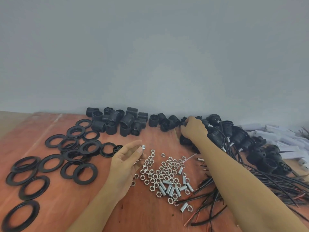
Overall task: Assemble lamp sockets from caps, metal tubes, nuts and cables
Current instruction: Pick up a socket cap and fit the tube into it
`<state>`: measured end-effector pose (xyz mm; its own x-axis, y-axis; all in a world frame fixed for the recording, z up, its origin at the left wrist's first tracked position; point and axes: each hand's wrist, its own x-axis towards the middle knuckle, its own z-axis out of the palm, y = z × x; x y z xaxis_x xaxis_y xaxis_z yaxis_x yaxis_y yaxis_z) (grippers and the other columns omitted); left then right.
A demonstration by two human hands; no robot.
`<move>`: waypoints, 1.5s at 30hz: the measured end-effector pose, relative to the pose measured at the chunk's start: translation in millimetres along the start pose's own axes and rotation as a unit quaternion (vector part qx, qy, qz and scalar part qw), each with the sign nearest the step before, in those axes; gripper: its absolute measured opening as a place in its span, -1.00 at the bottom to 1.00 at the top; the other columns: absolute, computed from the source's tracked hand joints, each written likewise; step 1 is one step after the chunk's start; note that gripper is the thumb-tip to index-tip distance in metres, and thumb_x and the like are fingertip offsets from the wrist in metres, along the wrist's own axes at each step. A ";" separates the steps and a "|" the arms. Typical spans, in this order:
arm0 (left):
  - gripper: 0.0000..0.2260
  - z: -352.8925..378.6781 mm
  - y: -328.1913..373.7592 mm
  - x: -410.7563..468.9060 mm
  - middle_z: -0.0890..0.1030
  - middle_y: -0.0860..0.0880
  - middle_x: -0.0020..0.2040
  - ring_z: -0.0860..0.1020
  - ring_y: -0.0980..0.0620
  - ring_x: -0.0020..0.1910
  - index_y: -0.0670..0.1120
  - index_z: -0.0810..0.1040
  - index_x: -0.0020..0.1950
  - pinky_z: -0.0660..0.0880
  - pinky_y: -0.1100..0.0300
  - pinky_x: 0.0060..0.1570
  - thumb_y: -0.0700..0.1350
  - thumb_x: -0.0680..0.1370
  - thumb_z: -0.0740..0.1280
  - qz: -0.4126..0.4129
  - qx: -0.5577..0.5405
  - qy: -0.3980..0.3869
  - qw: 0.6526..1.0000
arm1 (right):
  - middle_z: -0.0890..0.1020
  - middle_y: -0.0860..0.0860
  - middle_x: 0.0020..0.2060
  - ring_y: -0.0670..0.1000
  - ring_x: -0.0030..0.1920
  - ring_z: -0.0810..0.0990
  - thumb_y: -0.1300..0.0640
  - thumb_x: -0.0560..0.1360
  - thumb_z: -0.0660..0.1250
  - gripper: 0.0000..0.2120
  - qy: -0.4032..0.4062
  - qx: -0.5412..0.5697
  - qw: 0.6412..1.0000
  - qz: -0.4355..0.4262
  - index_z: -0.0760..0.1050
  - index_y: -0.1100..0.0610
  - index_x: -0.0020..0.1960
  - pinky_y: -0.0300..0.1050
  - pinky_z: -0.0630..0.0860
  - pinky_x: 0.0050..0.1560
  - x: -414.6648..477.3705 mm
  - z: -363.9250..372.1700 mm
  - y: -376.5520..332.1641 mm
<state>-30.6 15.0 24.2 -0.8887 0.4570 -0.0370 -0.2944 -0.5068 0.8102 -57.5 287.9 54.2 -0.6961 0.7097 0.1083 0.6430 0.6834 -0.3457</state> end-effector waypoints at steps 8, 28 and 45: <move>-0.76 -1.2 -4.5 1.6 0.69 -0.11 -0.14 0.64 0.08 -0.23 -0.16 0.68 -0.02 0.57 0.31 -0.23 -0.22 0.33 0.46 0.006 0.022 -0.004 1.000 | 0.69 0.00 -0.19 -0.08 -0.27 0.67 0.29 0.55 0.35 -0.86 -0.002 0.530 0.846 -0.052 0.58 0.10 0.04 -0.26 0.58 -0.25 -84.2 -29.8 -13.0; -0.85 4.8 -15.2 -5.3 0.71 -0.07 -0.21 0.67 0.02 -0.24 -0.08 0.72 -0.08 0.57 0.29 -0.17 -0.09 0.40 0.44 0.092 0.238 -0.037 0.966 | 0.69 0.17 -0.10 0.05 -0.18 0.66 0.52 0.50 0.24 -0.66 -0.213 0.654 0.726 -0.016 0.66 0.16 -0.04 -0.21 0.57 -0.30 -170.5 9.3 -0.9; -0.92 -1.1 -15.3 -3.2 0.69 0.05 -0.29 0.62 0.20 -0.34 0.04 0.70 -0.13 0.50 0.41 -0.30 -0.03 0.45 0.41 0.187 0.309 -0.031 0.932 | 0.71 -0.01 0.00 -0.03 0.00 0.68 0.19 0.27 0.54 -0.51 -0.146 0.616 0.762 -0.136 0.57 0.10 0.19 -0.20 0.58 0.00 -169.9 11.6 2.8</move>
<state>-23.6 20.5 11.3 -0.8608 0.3836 0.3344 0.3078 -0.1309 0.9424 58.8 167.2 24.0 -0.9073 0.3787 0.1824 -0.2008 -0.0092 -0.9796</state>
